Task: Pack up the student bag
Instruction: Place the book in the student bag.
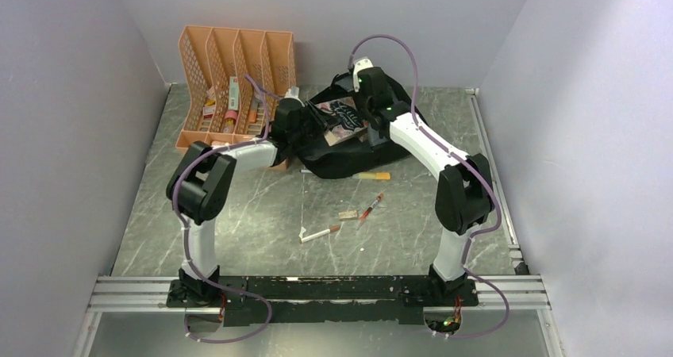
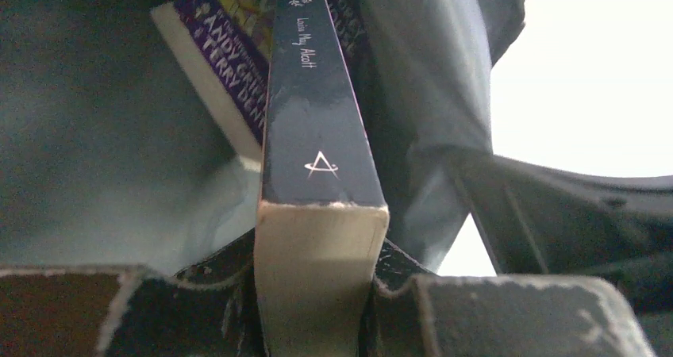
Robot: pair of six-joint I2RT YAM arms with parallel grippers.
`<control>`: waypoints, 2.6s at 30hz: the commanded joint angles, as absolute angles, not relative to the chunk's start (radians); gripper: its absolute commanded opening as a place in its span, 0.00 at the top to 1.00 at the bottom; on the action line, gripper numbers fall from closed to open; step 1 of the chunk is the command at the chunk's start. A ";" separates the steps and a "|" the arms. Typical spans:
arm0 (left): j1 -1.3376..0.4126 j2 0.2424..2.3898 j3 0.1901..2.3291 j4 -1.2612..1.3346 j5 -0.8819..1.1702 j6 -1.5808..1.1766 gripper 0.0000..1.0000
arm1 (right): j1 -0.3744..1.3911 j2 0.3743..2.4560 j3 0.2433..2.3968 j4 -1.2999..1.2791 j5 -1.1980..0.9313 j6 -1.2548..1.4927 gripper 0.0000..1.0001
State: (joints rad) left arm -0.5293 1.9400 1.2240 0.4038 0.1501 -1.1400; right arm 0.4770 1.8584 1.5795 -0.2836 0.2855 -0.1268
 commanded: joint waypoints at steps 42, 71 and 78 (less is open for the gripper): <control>-0.629 2.605 2.108 0.412 -0.009 -1.163 0.55 | 0.425 1.634 1.367 -0.161 0.125 -0.022 1.00; -0.551 2.010 1.344 0.437 0.087 -1.043 0.03 | 0.382 1.616 1.295 -0.151 0.112 -0.024 1.00; -0.505 1.803 1.156 0.460 0.222 -0.960 0.03 | 0.382 1.616 1.269 -0.154 0.084 -0.020 1.00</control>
State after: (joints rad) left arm -0.5266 1.9091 1.2163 0.4198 0.1158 -1.0477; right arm 0.3920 1.6516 1.2953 -0.1619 0.1009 -0.0296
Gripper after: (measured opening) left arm 0.969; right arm 0.010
